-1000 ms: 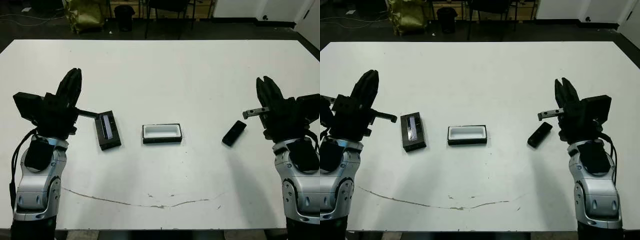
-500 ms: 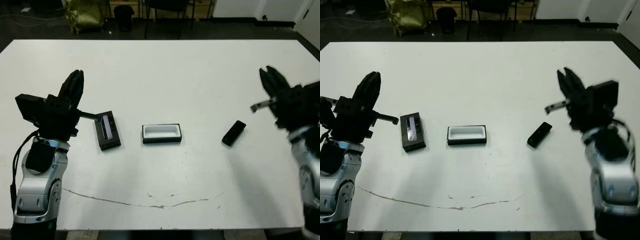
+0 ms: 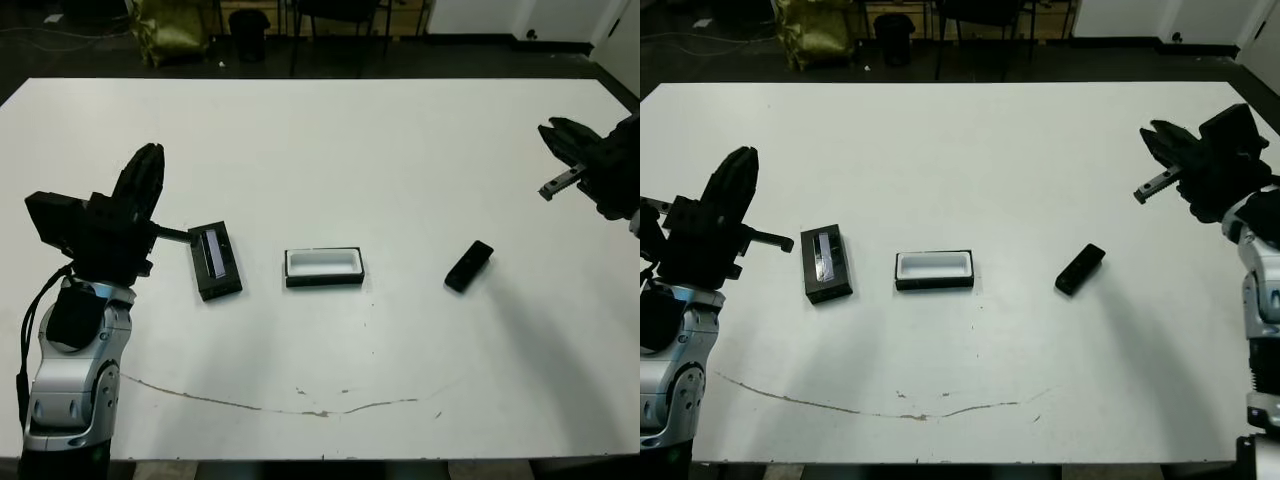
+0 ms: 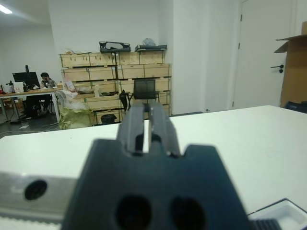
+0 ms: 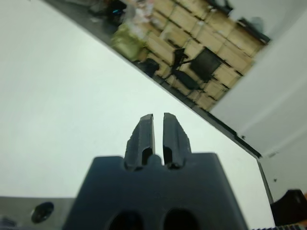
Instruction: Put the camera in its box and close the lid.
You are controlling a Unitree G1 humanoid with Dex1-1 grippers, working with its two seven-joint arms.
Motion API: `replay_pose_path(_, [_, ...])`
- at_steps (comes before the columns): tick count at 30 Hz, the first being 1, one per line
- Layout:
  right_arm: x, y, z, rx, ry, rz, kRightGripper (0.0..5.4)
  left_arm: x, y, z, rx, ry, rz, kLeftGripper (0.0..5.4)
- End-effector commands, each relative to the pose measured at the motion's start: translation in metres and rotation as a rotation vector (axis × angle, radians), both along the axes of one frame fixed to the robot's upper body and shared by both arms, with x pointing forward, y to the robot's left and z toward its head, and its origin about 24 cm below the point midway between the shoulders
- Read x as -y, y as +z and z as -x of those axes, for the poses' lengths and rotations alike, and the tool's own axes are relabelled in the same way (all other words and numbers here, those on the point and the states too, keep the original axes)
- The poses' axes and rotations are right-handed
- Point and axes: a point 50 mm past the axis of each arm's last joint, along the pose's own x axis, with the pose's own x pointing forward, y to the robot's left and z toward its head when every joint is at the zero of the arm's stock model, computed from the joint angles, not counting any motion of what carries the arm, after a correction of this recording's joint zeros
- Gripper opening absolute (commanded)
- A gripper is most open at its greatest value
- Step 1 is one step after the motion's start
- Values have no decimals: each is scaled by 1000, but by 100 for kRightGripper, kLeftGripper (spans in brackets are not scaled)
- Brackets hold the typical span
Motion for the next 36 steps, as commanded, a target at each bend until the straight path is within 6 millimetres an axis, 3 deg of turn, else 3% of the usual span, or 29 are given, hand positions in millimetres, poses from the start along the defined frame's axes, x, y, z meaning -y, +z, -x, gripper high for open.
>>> replay_pose_path(1, [4, 7, -3, -28, 32, 154, 3, -3, -5, 0, -30, 2, -4, 0])
replay_pose_path(17, [2, 0, -8, -324, 157, 503, 3, -6, -4, 1, -23, 11, -18, 0])
replay_pose_path(30, [-5, -20, 19, -466, 278, 479, 3, -8, -4, 3, -21, 18, -14, 0])
replay_pose_path(36, [-7, -29, 22, -509, 326, 463, 3, -7, -5, 4, -27, 20, -11, 0])
